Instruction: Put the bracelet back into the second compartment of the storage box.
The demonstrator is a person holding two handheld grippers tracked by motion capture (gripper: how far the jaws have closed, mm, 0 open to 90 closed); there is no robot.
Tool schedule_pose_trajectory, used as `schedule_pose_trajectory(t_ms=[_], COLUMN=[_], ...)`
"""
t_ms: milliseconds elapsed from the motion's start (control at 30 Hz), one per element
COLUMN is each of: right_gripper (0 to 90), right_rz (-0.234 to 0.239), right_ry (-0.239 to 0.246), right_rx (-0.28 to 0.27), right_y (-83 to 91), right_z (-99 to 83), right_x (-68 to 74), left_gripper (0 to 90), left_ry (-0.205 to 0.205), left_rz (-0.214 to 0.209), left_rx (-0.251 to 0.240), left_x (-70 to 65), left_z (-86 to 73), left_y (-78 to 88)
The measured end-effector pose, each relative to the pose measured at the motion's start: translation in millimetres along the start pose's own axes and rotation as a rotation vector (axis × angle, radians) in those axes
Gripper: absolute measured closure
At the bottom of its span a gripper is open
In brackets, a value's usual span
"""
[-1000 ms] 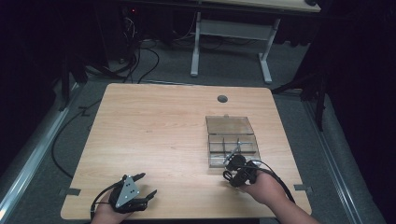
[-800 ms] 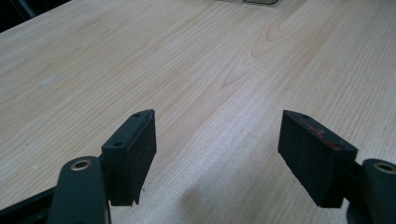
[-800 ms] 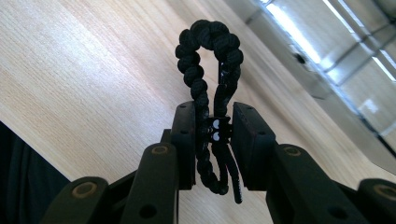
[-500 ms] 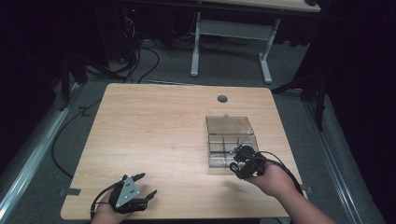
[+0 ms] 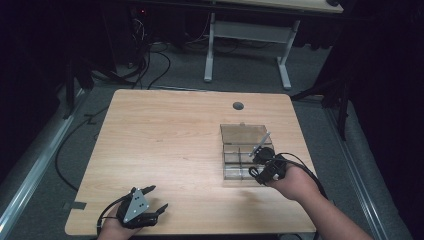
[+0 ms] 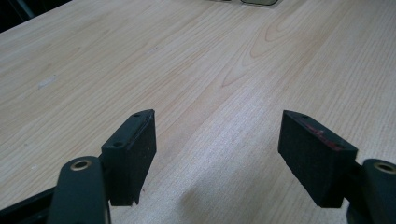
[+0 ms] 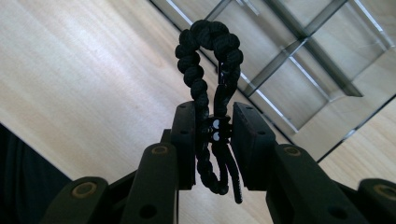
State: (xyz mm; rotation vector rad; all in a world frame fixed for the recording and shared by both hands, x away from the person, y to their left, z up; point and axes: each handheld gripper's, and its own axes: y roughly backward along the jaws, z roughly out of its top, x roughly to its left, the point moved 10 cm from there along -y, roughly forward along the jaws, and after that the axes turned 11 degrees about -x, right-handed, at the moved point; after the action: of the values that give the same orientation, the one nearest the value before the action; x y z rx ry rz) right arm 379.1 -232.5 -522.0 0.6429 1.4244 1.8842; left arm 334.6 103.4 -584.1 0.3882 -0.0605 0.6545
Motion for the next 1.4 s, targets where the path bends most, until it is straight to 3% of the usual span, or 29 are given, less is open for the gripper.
schedule_pose_trajectory(t_ms=[67,100,133,433,500,733,800,833,967,1100,1133,1167,1200,1233,1267,1400], right_gripper=[71.6,71.5,71.5,71.5,71.5,71.5,71.5,71.6,71.5,71.6,71.5,71.6,71.5,71.5,71.5,71.5], right_rz=[0.003,-0.002,-0.001,-0.012,-0.008,-0.008,-0.016,-0.011,-0.024,-0.01,-0.023,-0.018,-0.023,-0.035,-0.026,-0.023], right_ry=[0.017,-0.01,0.027,0.009,-0.018,-0.007,-0.026,0.01,-0.025,0.014,-0.035,-0.004,-0.006,-0.065,-0.01,-0.022], right_rx=[-0.001,0.01,0.006,0.008,0.009,0.002,0.011,0.003,0.018,0.001,0.023,0.02,0.025,0.046,0.027,0.026], right_y=[-0.6,-0.2,-1.1,-10.8,-13.2,-21.8,-23.3,-25.1,-31.1,-37.9,-37.8,-42.2,-42.7,-41.5,-43.8,-46.3], right_z=[2.7,2.9,5.1,21.2,24.2,37.8,41.7,44.6,54.3,60.8,59.2,61.9,62.1,61.1,64.2,67.9], right_x=[-3.8,-2.9,-7.1,-21.6,-22.2,-30.5,-31.9,-35.4,-40.1,-45.8,-43.0,-46.5,-47.4,-44.4,-49.6,-53.2], left_gripper=[28.3,28.3,28.3,28.2,28.2,28.2,28.2,28.2,28.2,28.2,28.2,28.2,28.2,28.2,28.2,28.2], left_ry=[0.001,0.001,0.002,0.003,0.001,0.001,0.001,-0.001,0.0,0.001,0.002,0.002,0.002,0.001,0.002,0.002], left_rz=[0.0,0.0,0.0,-0.001,-0.002,-0.001,-0.001,-0.001,-0.002,-0.001,-0.002,-0.003,-0.003,-0.003,-0.003,-0.003], left_rx=[0.0,0.0,0.0,-0.003,0.0,-0.001,0.0,0.002,0.002,0.0,0.0,0.0,0.0,0.0,0.0,0.0], left_x=[0.1,0.1,0.1,0.0,0.1,0.0,0.2,0.3,0.2,0.1,0.0,0.0,-0.1,0.0,0.0,-0.1], left_z=[0.0,0.0,0.0,0.1,-0.1,0.1,-0.1,-0.2,-0.2,-0.1,-0.1,-0.1,-0.1,-0.1,-0.1,-0.1], left_y=[0.0,0.1,0.0,-0.1,0.1,0.1,0.1,0.2,0.2,0.1,0.0,0.0,0.0,0.0,0.0,0.0])
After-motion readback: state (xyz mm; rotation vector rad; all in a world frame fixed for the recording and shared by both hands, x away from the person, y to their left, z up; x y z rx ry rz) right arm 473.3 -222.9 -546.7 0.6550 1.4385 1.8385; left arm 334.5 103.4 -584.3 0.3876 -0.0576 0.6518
